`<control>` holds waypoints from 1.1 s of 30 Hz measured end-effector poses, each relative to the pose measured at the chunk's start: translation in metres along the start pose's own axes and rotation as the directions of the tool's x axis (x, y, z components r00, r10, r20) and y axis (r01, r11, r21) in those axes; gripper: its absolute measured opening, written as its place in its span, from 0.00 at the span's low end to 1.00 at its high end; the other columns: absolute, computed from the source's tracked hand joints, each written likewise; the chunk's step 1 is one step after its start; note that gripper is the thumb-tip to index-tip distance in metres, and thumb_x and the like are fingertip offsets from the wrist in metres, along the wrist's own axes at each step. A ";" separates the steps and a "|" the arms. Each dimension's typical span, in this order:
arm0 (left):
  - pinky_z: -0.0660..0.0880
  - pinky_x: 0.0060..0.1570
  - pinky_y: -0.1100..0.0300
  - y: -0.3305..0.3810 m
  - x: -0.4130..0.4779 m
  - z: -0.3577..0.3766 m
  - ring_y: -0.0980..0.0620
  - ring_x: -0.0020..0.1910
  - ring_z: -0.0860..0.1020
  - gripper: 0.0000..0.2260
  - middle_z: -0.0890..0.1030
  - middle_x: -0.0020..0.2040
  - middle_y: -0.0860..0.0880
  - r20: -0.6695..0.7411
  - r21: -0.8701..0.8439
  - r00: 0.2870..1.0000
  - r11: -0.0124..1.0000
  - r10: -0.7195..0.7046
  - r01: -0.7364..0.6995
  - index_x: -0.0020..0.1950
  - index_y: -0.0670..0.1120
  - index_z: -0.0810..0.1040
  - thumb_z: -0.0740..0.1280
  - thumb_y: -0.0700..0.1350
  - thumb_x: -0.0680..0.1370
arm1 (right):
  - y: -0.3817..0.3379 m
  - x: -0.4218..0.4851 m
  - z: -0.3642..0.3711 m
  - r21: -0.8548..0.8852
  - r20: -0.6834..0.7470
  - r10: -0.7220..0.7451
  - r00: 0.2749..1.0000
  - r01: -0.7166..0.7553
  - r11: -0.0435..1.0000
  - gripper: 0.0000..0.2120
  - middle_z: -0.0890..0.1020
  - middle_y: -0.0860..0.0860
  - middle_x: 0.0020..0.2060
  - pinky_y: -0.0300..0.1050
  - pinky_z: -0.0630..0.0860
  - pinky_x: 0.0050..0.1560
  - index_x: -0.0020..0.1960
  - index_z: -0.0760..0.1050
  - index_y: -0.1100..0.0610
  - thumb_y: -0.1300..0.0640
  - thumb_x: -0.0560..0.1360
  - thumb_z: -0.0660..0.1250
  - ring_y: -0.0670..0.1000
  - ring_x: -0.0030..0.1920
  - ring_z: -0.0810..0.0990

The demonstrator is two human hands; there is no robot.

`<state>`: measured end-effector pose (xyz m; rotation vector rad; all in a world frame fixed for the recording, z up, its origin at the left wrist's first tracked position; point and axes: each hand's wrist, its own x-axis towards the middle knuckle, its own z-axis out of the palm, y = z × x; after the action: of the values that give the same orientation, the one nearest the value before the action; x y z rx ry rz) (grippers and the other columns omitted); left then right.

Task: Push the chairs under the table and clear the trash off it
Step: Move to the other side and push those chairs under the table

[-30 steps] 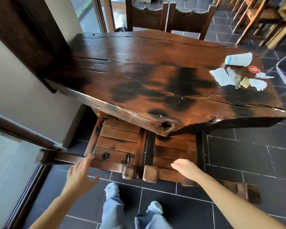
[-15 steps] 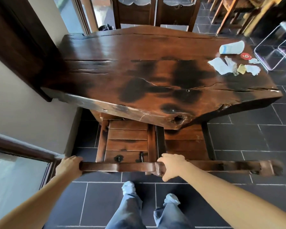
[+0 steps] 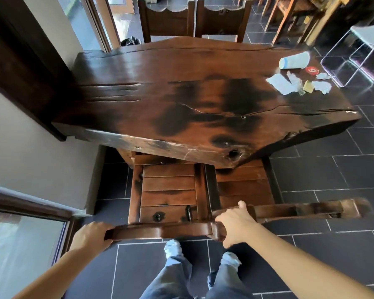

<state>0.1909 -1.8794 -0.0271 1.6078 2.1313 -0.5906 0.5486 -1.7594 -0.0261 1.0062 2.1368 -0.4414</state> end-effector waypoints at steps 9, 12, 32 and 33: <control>0.71 0.61 0.58 0.037 0.038 -0.026 0.50 0.63 0.75 0.17 0.77 0.64 0.52 0.286 0.029 0.953 0.993 0.103 -0.116 0.65 0.53 0.72 0.60 0.55 0.77 | 0.017 -0.009 -0.020 0.465 -0.120 -0.040 0.992 0.092 0.881 0.26 0.77 0.45 0.62 0.58 0.65 0.64 0.61 0.74 0.47 0.34 0.69 0.60 0.50 0.63 0.74; 0.73 0.59 0.55 0.100 0.044 -0.036 0.49 0.60 0.77 0.23 0.78 0.62 0.52 0.192 -0.177 0.957 0.967 0.218 -0.185 0.70 0.52 0.65 0.62 0.55 0.76 | 0.058 -0.013 -0.028 0.806 -0.209 0.101 0.973 0.113 0.581 0.22 0.72 0.41 0.67 0.48 0.66 0.67 0.65 0.71 0.43 0.40 0.73 0.63 0.45 0.68 0.69; 0.74 0.56 0.52 0.388 0.021 -0.042 0.45 0.60 0.74 0.27 0.77 0.57 0.49 0.075 -0.100 0.984 0.983 0.164 -0.157 0.64 0.52 0.68 0.72 0.46 0.67 | 0.300 -0.027 0.108 0.145 0.052 0.272 0.961 -0.276 0.950 0.33 0.76 0.49 0.63 0.48 0.70 0.58 0.74 0.58 0.48 0.54 0.71 0.65 0.54 0.62 0.75; 0.74 0.55 0.52 0.389 0.021 -0.043 0.45 0.59 0.75 0.26 0.78 0.57 0.49 0.061 -0.108 0.986 0.983 0.158 -0.151 0.63 0.52 0.69 0.72 0.48 0.67 | 0.302 -0.029 0.110 0.152 0.032 0.253 0.967 -0.255 0.955 0.32 0.76 0.49 0.63 0.48 0.71 0.59 0.73 0.61 0.47 0.53 0.71 0.66 0.54 0.62 0.75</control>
<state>0.5580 -1.7422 -0.0379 1.6533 1.9337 -0.4719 0.8453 -1.6440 -0.0805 1.3441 1.9505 -0.4908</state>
